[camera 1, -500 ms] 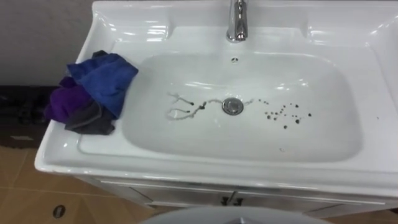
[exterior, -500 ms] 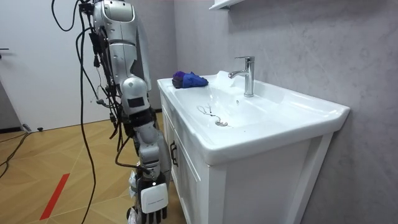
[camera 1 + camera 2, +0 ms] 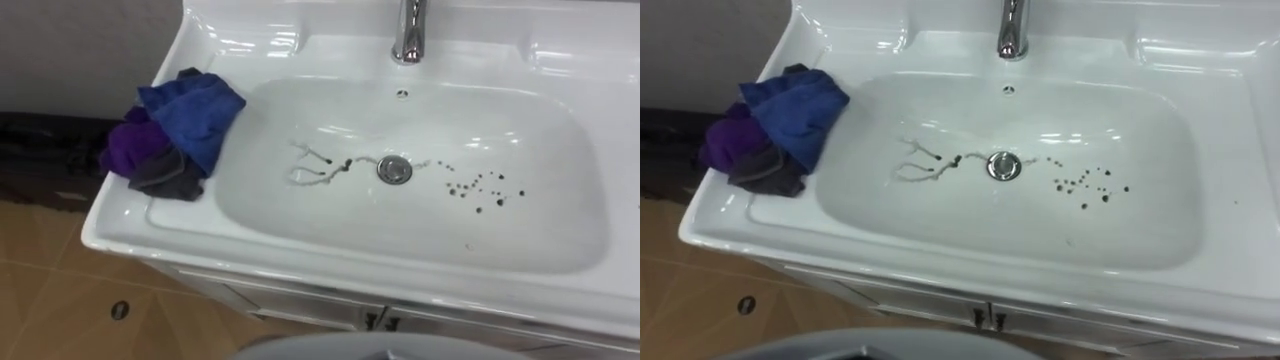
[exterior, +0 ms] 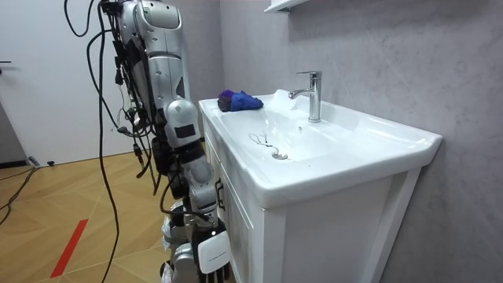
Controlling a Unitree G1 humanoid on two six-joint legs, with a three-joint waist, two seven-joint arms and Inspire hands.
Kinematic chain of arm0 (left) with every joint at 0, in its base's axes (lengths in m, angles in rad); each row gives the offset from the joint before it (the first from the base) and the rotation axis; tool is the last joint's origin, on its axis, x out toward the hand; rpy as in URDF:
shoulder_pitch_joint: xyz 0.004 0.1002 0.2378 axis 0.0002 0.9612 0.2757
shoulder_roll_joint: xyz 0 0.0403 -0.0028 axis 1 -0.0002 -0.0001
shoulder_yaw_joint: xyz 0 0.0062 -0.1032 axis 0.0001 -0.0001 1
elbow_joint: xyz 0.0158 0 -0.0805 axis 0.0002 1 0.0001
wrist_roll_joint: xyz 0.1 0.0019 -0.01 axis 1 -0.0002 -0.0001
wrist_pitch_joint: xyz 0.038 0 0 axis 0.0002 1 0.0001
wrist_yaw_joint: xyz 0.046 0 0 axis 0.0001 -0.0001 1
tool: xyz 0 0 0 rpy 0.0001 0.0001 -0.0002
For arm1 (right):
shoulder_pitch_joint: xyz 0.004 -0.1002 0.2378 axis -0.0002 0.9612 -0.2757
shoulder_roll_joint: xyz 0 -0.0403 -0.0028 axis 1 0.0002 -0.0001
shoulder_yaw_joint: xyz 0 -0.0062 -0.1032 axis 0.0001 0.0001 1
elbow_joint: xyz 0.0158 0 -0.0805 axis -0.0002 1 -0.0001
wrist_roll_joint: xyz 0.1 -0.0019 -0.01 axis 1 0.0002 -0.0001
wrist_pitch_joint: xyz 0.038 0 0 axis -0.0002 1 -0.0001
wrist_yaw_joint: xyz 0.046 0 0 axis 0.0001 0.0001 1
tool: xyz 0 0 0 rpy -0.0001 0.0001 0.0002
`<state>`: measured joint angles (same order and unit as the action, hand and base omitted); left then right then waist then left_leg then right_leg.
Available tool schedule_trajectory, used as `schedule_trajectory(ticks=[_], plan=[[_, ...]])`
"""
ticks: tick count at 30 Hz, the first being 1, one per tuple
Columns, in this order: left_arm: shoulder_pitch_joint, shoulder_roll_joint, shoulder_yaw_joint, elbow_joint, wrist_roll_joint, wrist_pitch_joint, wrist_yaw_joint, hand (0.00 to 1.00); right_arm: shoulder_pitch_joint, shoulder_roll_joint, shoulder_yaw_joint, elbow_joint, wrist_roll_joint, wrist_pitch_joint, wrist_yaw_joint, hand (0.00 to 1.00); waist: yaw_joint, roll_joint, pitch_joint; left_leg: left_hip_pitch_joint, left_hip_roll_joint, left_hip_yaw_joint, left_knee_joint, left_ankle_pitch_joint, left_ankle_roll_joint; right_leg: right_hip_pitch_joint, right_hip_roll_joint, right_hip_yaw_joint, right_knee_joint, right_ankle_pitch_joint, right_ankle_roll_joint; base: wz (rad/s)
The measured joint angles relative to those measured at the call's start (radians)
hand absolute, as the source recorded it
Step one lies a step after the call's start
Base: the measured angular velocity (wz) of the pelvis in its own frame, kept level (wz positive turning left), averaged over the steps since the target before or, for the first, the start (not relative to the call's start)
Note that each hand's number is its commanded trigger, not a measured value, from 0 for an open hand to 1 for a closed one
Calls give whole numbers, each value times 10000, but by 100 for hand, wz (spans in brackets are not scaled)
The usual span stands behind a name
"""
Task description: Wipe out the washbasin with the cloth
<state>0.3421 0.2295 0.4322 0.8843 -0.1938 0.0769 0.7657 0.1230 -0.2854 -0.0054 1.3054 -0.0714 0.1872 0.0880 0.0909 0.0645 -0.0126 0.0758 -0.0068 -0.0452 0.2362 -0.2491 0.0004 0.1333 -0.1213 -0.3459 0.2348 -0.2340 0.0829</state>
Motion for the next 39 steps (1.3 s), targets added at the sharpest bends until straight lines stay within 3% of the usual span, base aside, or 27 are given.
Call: schedule_trajectory(ticks=[4, 5, 10, 15, 17, 19, 25, 30, 35, 39], plan=[[-30, 397, 554, -1115, -145, -345, 758, 0, 257, -26, -192, -332, 4, -224, -259, 0, 266, 184, -57, 73, -7, 70, 5, 0, 0, 71, 7, 50, -83, 3, -26, -5], [-42, 436, 647, -1267, -145, -360, 861, 0, 263, -36, -188, -340, 3, -230, -292, 0, 283, 179, -43, 75, -6, 99, -3, 0, 0, 61, 15, 104, -98, 7, -34, -10], [-314, 950, 1360, -2477, -131, -525, 1534, 0, 489, -150, -329, -642, 115, -245, -417, 0, 410, 566, -50, 43, -10, 142, -136, 4, 7, -9, 9, 185, -87, 21, -67, -6], [-706, 1184, 1889, -3806, 223, -845, 1886, 0, 686, -145, -381, -606, 307, -482, -421, 0, 552, 725, -33, 31, -13, 125, -139, 55, 5, -116, 6, 210, -72, 20, -68, 0], [-922, 1342, 2129, -4217, 744, -854, 1975, 0, 768, -141, -379, -610, 216, -608, -410, 0, 556, 697, -36, 35, -21, 121, -140, 56, 7, -120, 1, 208, -68, 19, -67, 0], [-1106, 1690, 2203, -4583, 1324, -985, 2067, 0, 781, -153, -369, -614, 213, -692, -396, 0, 535, 623, -47, 42, -35, 134, -144, 58, 9, -126, -12, 228, -73, 17, -65, 0], [-1639, 2303, 2229, -5709, 3119, -988, 2077, 0, 773, -78, -367, -524, 121, -767, -86, 0, 482, 552, 9, 31, -42, 113, -138, 58, 10, -115, -2, 290, -162, 18, -67, -2], [-1845, 2308, 2207, -6552, 4347, -973, 2093, 0, 831, -68, -361, -168, 87, -770, 26, 0, 391, 560, 26, 68, -41, 158, -131, 57, 10, -113, 2, 350, -162, 19, -67, -1], [-1841, 2309, 2174, -7603, 5578, -948, 2084, 0, 965, -104, -367, -138, 86, -767, 121, 0, 248, 555, 104, 110, -31, 302, -134, 57, 11, -122, 8, 489, -163, 21, -70, -7], [-1811, 2306, 1694, -7837, 6014, -829, 2037, 0, 962, -187, -357, -177, 98, -769, 494, 0, 73, 602, 148, 221, -20, 434, -281, 56, 11, -150, 35, 728, -144, 21, -71, -12]])
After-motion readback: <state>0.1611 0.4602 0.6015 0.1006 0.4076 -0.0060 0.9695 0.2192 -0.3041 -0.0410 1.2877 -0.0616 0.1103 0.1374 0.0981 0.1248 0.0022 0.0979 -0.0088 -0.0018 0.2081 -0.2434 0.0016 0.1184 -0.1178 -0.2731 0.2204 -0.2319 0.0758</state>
